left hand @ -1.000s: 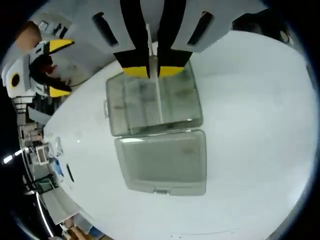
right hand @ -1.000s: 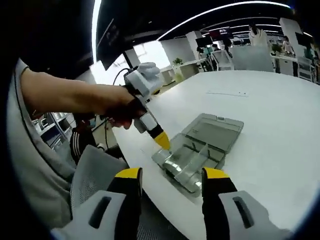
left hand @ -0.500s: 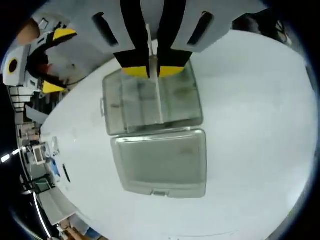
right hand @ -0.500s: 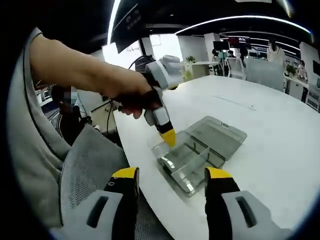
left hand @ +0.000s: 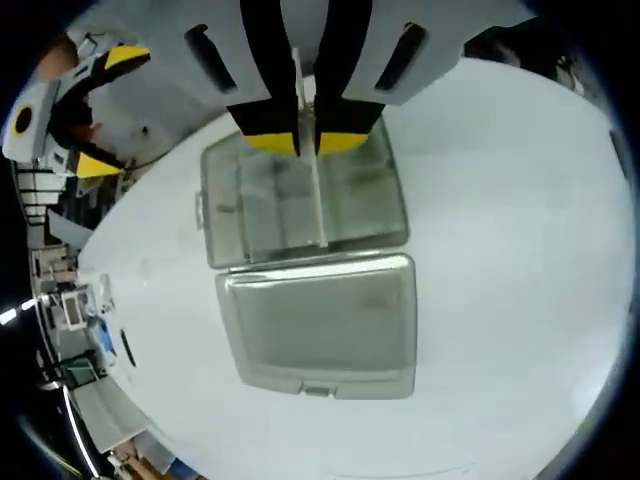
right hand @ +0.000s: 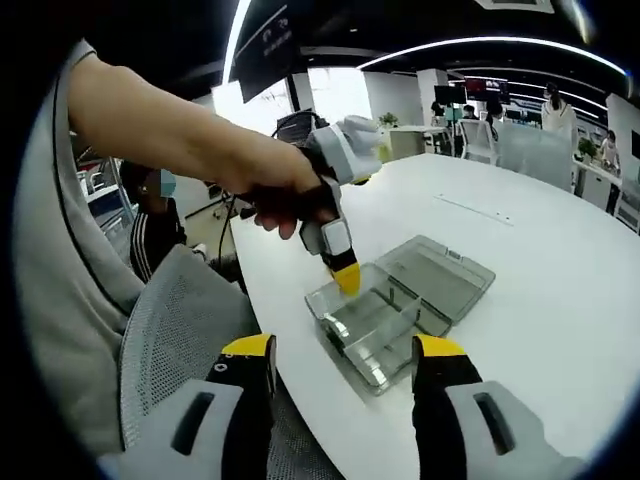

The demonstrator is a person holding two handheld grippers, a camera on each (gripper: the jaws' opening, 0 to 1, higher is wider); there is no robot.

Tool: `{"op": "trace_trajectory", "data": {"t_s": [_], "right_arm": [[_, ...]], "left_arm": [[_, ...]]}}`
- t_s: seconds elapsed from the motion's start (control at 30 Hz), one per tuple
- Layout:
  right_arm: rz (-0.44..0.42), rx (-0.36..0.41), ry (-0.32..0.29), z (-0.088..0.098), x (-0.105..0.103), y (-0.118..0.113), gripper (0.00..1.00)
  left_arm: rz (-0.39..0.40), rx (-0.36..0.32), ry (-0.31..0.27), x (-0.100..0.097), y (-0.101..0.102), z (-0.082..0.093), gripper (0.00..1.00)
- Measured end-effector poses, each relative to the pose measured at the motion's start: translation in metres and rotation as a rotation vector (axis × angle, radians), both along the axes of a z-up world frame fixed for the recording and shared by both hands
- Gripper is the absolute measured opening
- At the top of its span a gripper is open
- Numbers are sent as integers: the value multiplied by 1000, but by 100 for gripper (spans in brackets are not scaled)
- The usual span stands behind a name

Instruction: Insert the divider into the dual guide fixture by aligning both edges with the guide slots and pushing it downward to the bottom, including one-sided entry, uneven engagement, binding, and posture correction.

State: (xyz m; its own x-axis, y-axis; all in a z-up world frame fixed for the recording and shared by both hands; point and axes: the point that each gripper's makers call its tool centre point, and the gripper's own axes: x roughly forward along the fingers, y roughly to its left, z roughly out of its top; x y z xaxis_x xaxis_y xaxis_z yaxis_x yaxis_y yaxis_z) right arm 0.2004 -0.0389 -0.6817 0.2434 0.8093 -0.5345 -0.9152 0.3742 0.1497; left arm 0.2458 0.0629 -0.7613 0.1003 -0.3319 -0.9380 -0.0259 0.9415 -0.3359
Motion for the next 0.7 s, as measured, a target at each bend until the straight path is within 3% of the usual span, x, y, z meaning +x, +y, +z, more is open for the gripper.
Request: {"op": "trace_trajectory", "data": {"t_s": [0.7], "right_arm": [[2,0,18,-5,-1,-1,52]], "left_arm": [[0,17,17,4,3,-12,2]]}}
